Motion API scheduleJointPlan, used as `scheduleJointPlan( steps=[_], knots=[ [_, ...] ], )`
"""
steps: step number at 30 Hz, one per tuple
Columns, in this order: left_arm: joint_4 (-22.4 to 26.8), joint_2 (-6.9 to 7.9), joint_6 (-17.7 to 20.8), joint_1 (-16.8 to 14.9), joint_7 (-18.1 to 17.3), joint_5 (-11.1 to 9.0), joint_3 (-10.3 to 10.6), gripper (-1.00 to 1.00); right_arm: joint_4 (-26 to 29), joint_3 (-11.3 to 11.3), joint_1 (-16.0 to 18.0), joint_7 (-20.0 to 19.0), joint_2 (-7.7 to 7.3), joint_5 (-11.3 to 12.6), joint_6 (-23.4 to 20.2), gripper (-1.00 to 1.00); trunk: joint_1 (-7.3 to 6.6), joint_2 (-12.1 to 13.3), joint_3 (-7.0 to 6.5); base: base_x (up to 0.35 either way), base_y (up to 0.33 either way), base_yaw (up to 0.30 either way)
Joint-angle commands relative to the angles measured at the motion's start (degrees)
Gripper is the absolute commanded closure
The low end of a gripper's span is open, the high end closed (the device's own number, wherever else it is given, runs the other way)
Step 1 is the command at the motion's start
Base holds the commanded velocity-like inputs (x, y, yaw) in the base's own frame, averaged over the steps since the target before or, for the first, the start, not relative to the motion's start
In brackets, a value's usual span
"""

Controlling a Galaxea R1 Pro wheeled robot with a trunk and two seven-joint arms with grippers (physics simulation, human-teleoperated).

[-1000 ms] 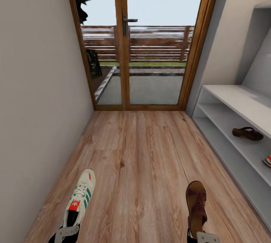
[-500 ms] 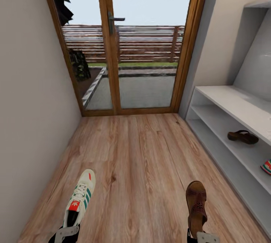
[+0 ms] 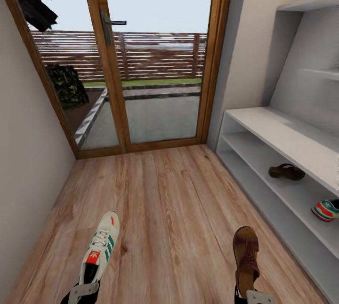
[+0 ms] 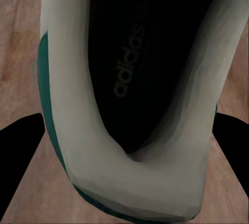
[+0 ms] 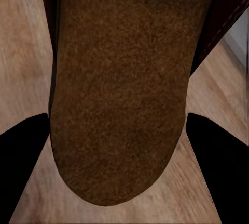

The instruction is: Pick up the two gym shoes and the two sandals from the corridor floor and place them onto the hallstand (shoe rack) in the corridor, making sure they are on the rack and not on the floor. Arrange them so the two gym shoes are next to each other and the two sandals are next to each other.

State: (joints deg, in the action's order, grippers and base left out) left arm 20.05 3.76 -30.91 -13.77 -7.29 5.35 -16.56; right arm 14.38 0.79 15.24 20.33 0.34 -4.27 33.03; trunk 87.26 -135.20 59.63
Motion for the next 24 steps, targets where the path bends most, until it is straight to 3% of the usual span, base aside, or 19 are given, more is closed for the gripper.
scheduleJointPlan(
  steps=[1,10,24],
  knots=[
    [0.0,-0.02,-0.2,0.0,-0.3,0.5,-0.5,1.0,-0.1,0.1,0.1,0.5,0.01,-0.5,0.0,1.0,0.02,0.0,0.03,0.335,0.013,-0.262],
    [0.0,-0.05,-0.2,0.0,-0.3,0.6,-0.5,1.0,-0.1,0.1,0.1,0.5,0.01,-0.4,0.0,1.0,0.02,0.0,-0.17,0.284,0.003,-0.262],
    [0.0,-0.09,-0.2,0.0,-0.4,0.6,-0.4,1.0,-0.1,0.1,0.1,0.5,0.01,-0.4,0.0,1.0,0.02,0.0,-0.48,0.018,0.0,-0.262]
  ],
)
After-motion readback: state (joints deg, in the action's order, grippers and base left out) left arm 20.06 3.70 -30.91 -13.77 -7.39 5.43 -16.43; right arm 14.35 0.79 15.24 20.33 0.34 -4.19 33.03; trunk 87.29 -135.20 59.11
